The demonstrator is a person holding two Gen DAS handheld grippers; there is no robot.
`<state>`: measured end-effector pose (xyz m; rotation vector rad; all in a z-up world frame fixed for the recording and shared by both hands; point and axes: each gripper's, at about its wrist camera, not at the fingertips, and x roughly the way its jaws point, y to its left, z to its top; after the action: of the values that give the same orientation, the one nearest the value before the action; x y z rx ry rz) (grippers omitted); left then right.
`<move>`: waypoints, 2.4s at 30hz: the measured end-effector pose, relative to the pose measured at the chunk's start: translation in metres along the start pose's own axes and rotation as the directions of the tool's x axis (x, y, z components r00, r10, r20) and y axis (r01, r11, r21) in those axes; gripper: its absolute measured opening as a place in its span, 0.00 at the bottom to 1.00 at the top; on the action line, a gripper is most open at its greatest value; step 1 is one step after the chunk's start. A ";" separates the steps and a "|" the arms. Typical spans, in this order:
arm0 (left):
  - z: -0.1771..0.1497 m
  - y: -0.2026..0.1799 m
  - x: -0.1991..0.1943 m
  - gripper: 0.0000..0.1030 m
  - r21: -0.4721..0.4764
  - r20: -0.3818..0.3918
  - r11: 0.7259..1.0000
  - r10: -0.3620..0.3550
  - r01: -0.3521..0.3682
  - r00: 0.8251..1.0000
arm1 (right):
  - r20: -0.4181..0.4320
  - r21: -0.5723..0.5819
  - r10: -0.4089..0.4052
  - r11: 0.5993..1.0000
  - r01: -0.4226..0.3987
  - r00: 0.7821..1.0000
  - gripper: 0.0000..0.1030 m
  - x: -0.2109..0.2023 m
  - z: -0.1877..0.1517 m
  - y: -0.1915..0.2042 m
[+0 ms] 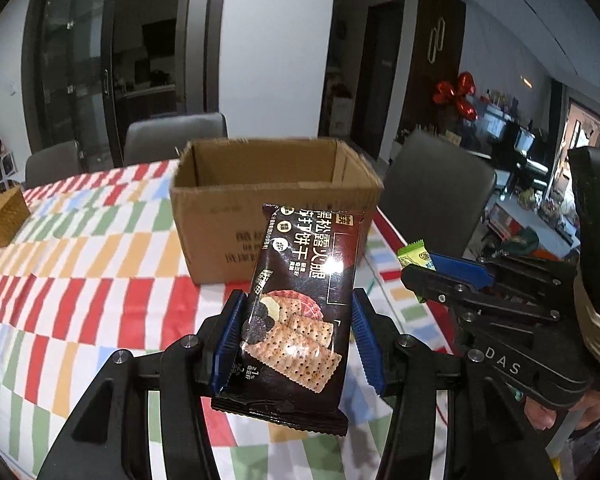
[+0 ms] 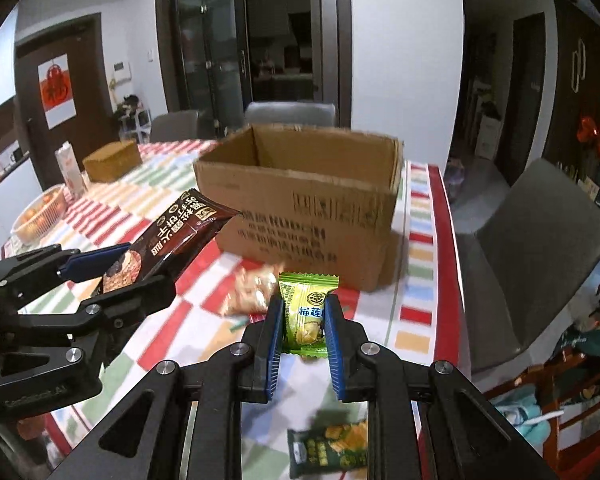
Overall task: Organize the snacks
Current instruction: 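Carry both packs over the cardboard box, then open both tools to drop the cracker pack and green snack pack into the box, then move both open tools back to the remaining snacks on the table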
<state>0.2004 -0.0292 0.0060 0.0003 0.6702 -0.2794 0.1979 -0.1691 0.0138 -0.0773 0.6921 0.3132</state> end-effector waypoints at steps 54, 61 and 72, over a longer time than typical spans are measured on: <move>0.134 0.059 0.081 0.64 0.045 0.003 0.995 0.092 -0.092 0.996 | 0.079 0.079 -0.107 0.992 0.101 0.991 0.40 0.067 0.134 -0.034; 0.108 0.045 0.042 0.66 0.060 0.045 0.994 0.084 -0.087 0.995 | 0.124 0.046 -0.086 0.996 0.081 0.988 0.40 0.035 0.113 -0.021; 0.077 0.021 -0.003 0.69 0.101 0.075 0.993 0.058 -0.065 0.996 | 0.185 0.020 -0.068 0.998 0.066 0.980 0.40 -0.013 0.079 -0.005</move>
<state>0.2508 -0.0147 0.0665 0.1094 0.5829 -0.2532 0.2382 -0.1632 0.0825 -0.0578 0.5051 0.2472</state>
